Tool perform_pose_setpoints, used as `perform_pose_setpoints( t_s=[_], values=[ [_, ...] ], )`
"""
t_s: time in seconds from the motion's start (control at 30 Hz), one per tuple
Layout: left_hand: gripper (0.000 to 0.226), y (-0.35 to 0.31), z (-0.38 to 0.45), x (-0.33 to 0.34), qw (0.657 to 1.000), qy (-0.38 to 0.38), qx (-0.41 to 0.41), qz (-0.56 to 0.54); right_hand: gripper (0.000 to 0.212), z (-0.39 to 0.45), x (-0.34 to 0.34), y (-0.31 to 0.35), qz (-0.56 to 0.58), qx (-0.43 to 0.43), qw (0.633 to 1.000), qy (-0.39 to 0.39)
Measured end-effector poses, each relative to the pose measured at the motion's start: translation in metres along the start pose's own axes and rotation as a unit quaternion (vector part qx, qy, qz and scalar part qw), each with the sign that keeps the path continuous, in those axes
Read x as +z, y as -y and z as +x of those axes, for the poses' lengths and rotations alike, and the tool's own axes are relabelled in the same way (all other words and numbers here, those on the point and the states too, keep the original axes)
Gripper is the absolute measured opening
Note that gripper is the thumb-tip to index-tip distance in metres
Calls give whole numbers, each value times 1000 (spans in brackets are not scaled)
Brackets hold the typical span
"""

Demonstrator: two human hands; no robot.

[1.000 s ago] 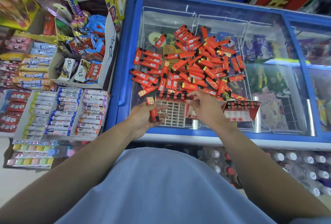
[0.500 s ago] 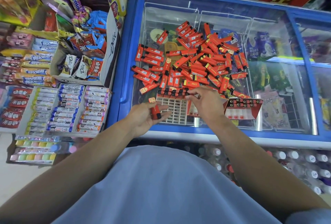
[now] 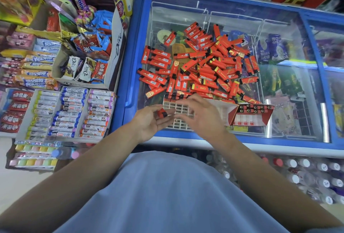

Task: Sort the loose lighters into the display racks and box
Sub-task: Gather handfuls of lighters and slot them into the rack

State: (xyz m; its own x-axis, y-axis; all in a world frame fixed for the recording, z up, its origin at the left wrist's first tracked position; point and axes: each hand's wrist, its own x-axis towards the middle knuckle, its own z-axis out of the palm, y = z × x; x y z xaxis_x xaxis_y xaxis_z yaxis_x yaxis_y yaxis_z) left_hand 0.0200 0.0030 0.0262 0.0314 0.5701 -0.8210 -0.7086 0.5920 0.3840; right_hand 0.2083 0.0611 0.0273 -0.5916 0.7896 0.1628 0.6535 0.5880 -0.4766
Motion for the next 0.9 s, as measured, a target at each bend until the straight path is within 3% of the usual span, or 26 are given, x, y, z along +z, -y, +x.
perform_pose_setpoints(
  t_s=[0.07,0.13,0.23,0.37,0.43,0.47,0.53,0.63,0.77,0.9],
  values=[
    [26,2,2,1,1000,-1,1,30,48,0,2,24,41,14,997,66],
    [24,4,3,3,999,4,8,37,49,5,7,39,114,134,977,118],
    [10,2,5,5,1000,6,12,17,25,13,11,44,214,257,936,108],
    [12,-2,10,-1,999,7,36,10,32,20,4,45,388,375,825,166],
    [13,-3,12,-3,999,9,45,10,29,22,6,47,412,388,807,168],
    [10,-3,13,-3,999,8,45,11,24,24,7,46,399,383,819,155],
    [5,-3,17,-3,998,-8,54,36,15,27,10,40,301,350,879,120],
    [17,0,22,-9,988,-43,69,130,11,32,8,33,132,257,953,87],
    [45,7,24,-12,967,-24,63,247,8,36,11,25,25,166,980,108],
    [53,7,29,-10,950,-50,77,298,17,39,22,21,-30,121,984,123]
  ],
)
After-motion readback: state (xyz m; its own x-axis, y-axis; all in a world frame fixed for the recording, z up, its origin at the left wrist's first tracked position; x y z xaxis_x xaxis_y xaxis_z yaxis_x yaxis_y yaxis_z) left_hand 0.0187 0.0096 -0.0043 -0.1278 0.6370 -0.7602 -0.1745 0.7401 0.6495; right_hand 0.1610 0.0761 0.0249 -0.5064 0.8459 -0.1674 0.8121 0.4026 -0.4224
